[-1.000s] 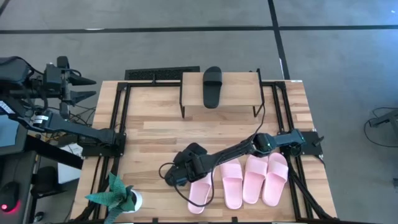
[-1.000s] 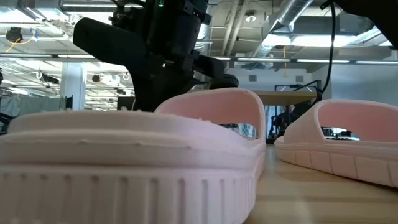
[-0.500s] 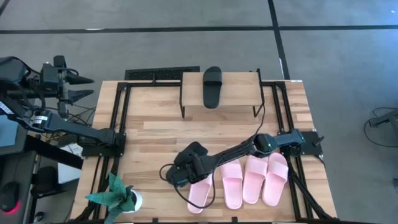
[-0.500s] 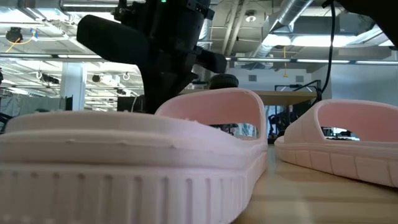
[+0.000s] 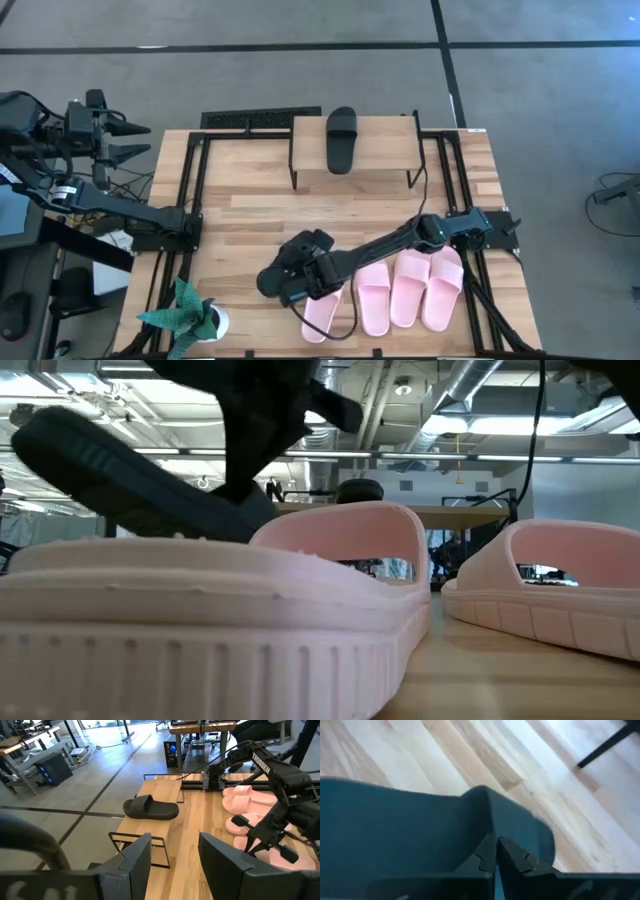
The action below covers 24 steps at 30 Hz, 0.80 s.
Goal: Pick and place slides into the shelf
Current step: Put the black slipper on the shelf
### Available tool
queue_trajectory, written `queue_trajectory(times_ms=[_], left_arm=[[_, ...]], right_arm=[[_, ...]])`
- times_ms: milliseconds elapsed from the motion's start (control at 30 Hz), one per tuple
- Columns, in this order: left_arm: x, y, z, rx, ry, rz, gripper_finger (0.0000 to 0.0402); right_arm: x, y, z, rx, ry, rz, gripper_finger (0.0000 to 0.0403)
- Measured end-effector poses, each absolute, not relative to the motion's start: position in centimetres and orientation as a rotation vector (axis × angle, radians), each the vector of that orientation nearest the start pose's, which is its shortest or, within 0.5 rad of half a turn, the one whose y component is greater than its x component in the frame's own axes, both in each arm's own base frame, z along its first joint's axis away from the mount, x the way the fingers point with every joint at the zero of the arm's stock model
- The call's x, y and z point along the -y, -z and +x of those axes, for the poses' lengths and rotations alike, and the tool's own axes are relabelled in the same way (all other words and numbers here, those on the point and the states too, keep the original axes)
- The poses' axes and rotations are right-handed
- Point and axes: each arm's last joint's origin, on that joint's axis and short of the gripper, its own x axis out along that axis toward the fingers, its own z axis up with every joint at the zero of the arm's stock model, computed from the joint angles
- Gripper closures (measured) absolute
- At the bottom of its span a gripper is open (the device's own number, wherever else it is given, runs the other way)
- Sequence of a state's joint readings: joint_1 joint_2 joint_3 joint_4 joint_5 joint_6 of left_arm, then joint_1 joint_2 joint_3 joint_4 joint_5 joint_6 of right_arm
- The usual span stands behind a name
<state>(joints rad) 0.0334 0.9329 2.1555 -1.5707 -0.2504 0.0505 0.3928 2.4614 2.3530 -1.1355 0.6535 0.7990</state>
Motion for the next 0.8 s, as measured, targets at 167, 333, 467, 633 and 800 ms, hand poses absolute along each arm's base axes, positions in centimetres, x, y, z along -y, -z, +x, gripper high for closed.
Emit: queue_trajectory(times_ms=[167, 333, 467, 633, 800], left_arm=[[-0.7, -53.4, -2.0, -0.354, -0.272, 0.087, 0.0249], [-0.7, -53.4, -2.0, -0.354, -0.272, 0.087, 0.0249], [-0.7, -53.4, -2.0, -0.354, -0.272, 0.086, 0.0249], [-0.7, -53.4, -2.0, -0.354, -0.272, 0.086, 0.0249], [-0.6, -53.4, -2.0, -0.353, -0.274, 0.076, 0.0249]], right_arm=[[-17.9, -23.5, 46.9, -0.839, 0.606, 0.091, 0.0402], [-17.9, -24.7, 46.5, -0.802, 0.618, 0.071, 0.0403], [-17.9, -24.6, 46.5, -0.809, 0.610, 0.049, 0.0403], [-17.4, -24.2, 46.8, -0.833, 0.599, 0.030, 0.0403], [-16.2, -23.7, 47.2, -0.875, 0.587, -0.026, 0.0403]])
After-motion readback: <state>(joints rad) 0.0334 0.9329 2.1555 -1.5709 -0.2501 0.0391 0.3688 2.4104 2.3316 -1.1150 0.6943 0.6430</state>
